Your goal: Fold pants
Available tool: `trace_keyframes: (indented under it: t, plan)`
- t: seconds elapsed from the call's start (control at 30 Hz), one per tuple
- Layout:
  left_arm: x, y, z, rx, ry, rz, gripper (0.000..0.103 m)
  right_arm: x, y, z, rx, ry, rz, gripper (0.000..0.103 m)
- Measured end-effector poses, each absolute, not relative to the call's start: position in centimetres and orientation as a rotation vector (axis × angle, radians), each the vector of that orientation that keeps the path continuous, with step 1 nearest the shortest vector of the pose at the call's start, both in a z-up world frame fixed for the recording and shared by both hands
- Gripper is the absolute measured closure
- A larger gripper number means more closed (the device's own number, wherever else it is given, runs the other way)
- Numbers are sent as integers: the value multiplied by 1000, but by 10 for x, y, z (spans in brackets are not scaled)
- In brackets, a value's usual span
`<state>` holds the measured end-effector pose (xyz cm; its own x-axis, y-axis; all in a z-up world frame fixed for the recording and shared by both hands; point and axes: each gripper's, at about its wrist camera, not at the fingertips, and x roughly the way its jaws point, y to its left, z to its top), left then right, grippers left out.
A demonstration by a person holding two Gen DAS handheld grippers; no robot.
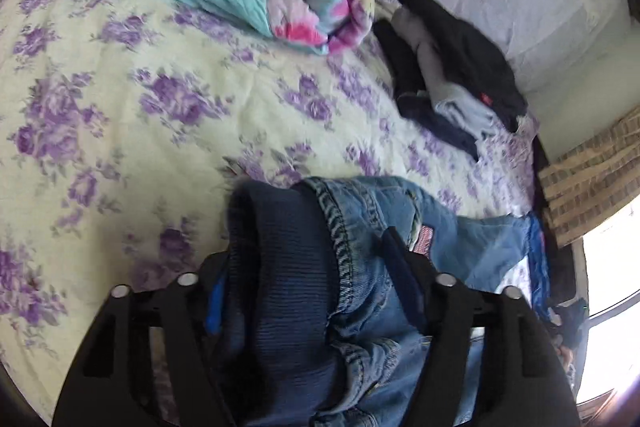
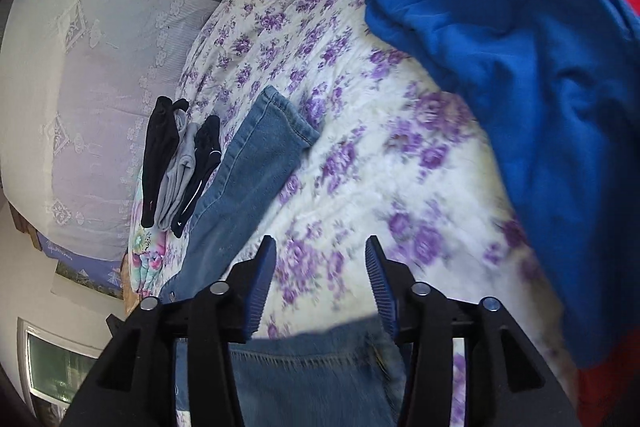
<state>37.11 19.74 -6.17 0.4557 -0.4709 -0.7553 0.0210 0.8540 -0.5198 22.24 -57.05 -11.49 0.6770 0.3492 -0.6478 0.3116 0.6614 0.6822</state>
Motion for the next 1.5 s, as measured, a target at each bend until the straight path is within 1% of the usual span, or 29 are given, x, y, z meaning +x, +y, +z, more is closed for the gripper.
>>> trace_keyframes:
  t: [0.07,0.1,0.23,0.3,0.37,0.4,0.43,0.47,0.53,0.63,0.73,0.77,0.8,0.83,0.87,0.9,0.93,0.97,1.03,1.07,1.1,1.13,1.23,1.3,1.33,1.4,1.43,1.47,1.5]
  plan:
    - [371,201,-63,-518,1056,-292,72,209,-575,-117,858,875,1,48]
    - [368,205,-61,-556,1033,-299,75,202,-576,-120,850,887,-4,48]
    - [357,209,-52,-557,968,-242,79,185,-572,-140,834,942,27,48]
    - [352,219,-49,-613,949,-239,79,182,-565,-150,849,936,70,46]
    - [350,225,-50,-645,945,-232,79,183,-552,-153,855,931,169,47]
    - [349,225,-49,-641,943,-228,79,188,-542,-155,843,943,209,53]
    - [348,224,-48,-632,941,-223,79,190,-535,-155,803,952,197,62]
    - [347,225,-46,-629,935,-219,79,194,-531,-156,765,957,163,88]
    - [344,226,-42,-646,916,-213,79,204,-537,-152,805,932,175,90]
    - [343,227,-35,-650,892,-176,79,237,-543,-124,757,879,183,92]
    - [342,225,-27,-622,865,-145,79,279,-543,-103,686,885,186,94]
    - [342,225,-28,-612,874,-134,79,290,-547,-107,673,910,163,95]
    - [346,225,-36,-613,918,-118,74,298,-550,-114,662,942,133,95]
    - [348,227,-46,-630,972,-110,70,305,-554,-126,646,992,87,93]
    - [346,232,-53,-662,1002,-107,64,308,-557,-138,671,1023,81,82]
    - [338,238,-54,-685,998,-124,62,305,-563,-141,715,1001,78,75]
    - [330,241,-51,-690,985,-147,61,298,-567,-140,751,975,93,72]
    - [319,245,-41,-673,962,-156,61,289,-570,-137,771,948,103,67]
    - [294,252,-21,-621,916,-155,54,270,-574,-126,752,897,77,63]
    - [278,257,-10,-602,891,-159,44,261,-575,-121,741,881,68,61]
    - [261,260,-1,-582,874,-152,37,249,-575,-116,734,861,63,60]
    - [243,261,5,-561,869,-140,35,240,-574,-113,731,847,60,59]
    - [198,248,1,-528,891,-177,35,210,-553,-104,702,792,106,52]
    - [169,227,-3,-481,866,-222,35,200,-530,-99,665,776,155,42]
    - [161,216,-4,-468,853,-265,35,198,-519,-97,646,775,185,39]
    - [153,194,-13,-454,853,-345,34,200,-494,-98,610,801,274,29]
    - [154,187,-21,-440,876,-342,34,202,-486,-101,601,819,307,27]
    - [158,182,-34,-416,918,-299,34,205,-479,-110,595,851,323,23]
    - [161,180,-47,-416,952,-287,36,209,-476,-124,593,904,311,22]
